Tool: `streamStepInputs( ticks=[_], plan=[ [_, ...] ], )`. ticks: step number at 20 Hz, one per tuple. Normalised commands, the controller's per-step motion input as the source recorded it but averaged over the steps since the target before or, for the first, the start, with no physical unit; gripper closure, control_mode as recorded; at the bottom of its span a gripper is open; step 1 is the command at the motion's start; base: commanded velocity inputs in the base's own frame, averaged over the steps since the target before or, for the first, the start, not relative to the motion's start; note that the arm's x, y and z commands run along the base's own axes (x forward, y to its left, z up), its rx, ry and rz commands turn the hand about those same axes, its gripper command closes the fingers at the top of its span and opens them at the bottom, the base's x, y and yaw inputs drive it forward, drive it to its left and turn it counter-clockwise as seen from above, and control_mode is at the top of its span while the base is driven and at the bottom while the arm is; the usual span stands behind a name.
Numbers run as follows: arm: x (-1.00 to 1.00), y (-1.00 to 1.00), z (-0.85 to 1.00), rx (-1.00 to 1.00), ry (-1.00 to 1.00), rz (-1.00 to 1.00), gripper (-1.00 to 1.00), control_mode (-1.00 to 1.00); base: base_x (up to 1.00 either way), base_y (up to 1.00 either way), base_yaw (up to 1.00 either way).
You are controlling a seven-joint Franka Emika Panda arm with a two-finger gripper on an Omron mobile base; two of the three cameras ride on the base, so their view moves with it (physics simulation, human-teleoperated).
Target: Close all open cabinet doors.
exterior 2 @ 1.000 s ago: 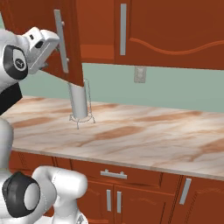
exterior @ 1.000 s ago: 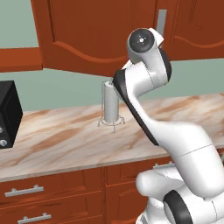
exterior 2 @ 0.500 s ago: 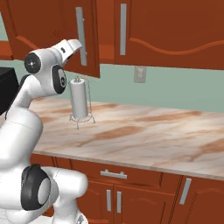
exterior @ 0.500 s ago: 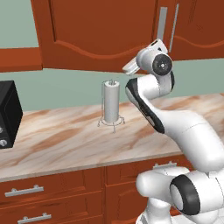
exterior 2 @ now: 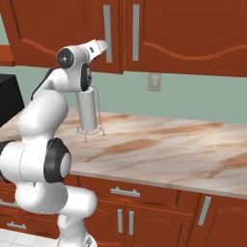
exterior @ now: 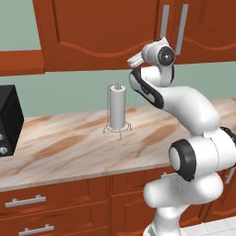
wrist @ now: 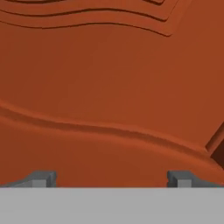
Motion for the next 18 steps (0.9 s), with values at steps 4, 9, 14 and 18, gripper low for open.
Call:
streamStepInputs(
  ticks=[4,9,14,18],
  plan=[
    [1.00,-0.26,0.00,0.12,0.14,0.00,-1.00,-1.00,0.00,0.00,0.00],
    [1.00,-0.30,0.00,0.11,0.12,0.00,-1.00,-1.00,0.00,0.00,0.00],
    [0.87,-0.27,0.00,0.08,0.12,0.02,-1.00,-1.00,0.00,0.00,0.00],
    [0.40,-0.03,-0.01,0.02,0.10,0.01,-1.00,-1.00,0.00,0.00,0.00]
  ],
)
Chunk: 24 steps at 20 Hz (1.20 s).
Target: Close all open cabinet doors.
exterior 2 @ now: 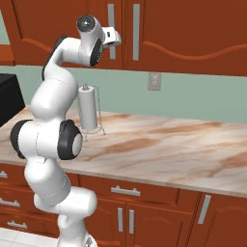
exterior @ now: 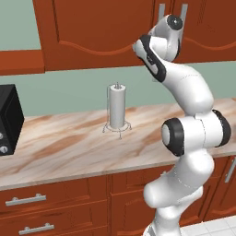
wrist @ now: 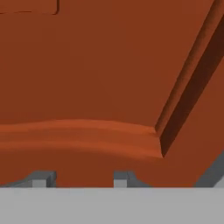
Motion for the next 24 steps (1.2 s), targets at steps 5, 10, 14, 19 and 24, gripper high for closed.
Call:
streamStepInputs(
  ticks=[5,10,14,19,24],
  plan=[
    [-0.28,0.09,0.00,0.00,-0.01,0.01,-1.00,-1.00,0.00,0.00,0.00],
    [-0.87,0.26,0.00,-0.01,-0.12,0.07,-1.00,-1.00,0.00,0.00,0.00],
    [-1.00,0.16,-0.03,-0.01,-0.21,0.09,-1.00,-1.00,0.00,0.00,0.00],
    [-1.00,-0.11,-0.01,0.00,-0.25,0.02,-1.00,-1.00,0.00,0.00,0.00],
    [-0.90,-0.64,-0.04,0.03,-0.12,-0.01,-1.00,-1.00,0.00,0.00,0.00]
  ],
)
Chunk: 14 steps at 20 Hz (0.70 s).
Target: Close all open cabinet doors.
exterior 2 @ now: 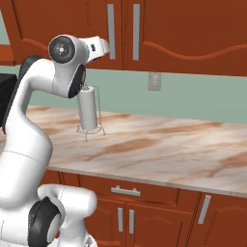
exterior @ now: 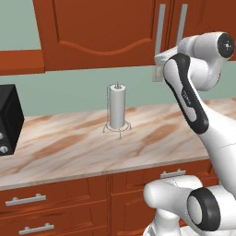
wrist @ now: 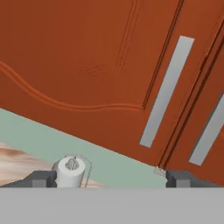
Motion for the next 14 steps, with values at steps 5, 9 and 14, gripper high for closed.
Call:
streamStepInputs(
  ticks=[5,9,14],
  plan=[
    [-0.30,-0.43,-0.07,0.04,0.00,-0.03,-1.00,-1.00,0.00,0.00,0.00],
    [-0.01,-0.16,0.00,0.03,0.00,-0.01,-1.00,-1.00,0.00,0.00,0.00],
    [0.00,-0.01,0.00,0.01,0.00,0.00,-1.00,-1.00,0.00,0.00,0.00]
  ],
)
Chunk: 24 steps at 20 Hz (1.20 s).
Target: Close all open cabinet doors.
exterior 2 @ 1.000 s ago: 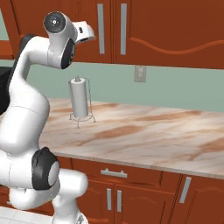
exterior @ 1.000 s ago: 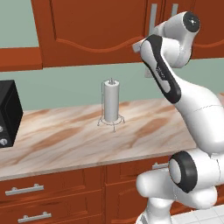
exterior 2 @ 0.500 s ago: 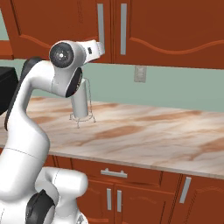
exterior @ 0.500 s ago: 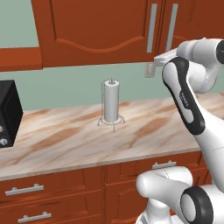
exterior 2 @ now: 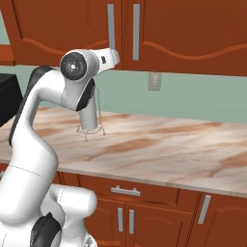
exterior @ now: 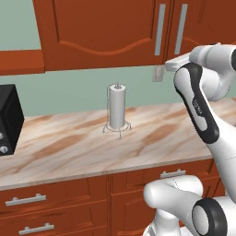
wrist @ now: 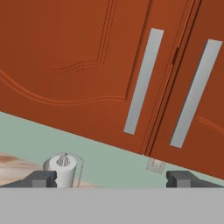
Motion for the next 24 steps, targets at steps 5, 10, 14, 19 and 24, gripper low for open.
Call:
streamStepInputs(
  ticks=[5,10,14,19,24],
  plan=[
    [0.00,0.00,-0.02,0.00,0.00,0.00,-1.00,-1.00,0.00,0.00,0.00],
    [0.00,0.00,0.00,0.00,0.00,0.00,-1.00,-1.00,0.00,0.00,0.00],
    [0.00,0.00,0.00,0.00,0.00,0.00,-1.00,1.00,0.00,0.00,0.00],
    [0.00,0.00,0.00,0.00,0.00,0.00,-1.00,1.00,-0.21,0.00,0.00],
    [0.00,0.00,0.00,0.00,0.00,0.00,-1.00,1.00,-0.44,0.00,0.00]
  ],
)
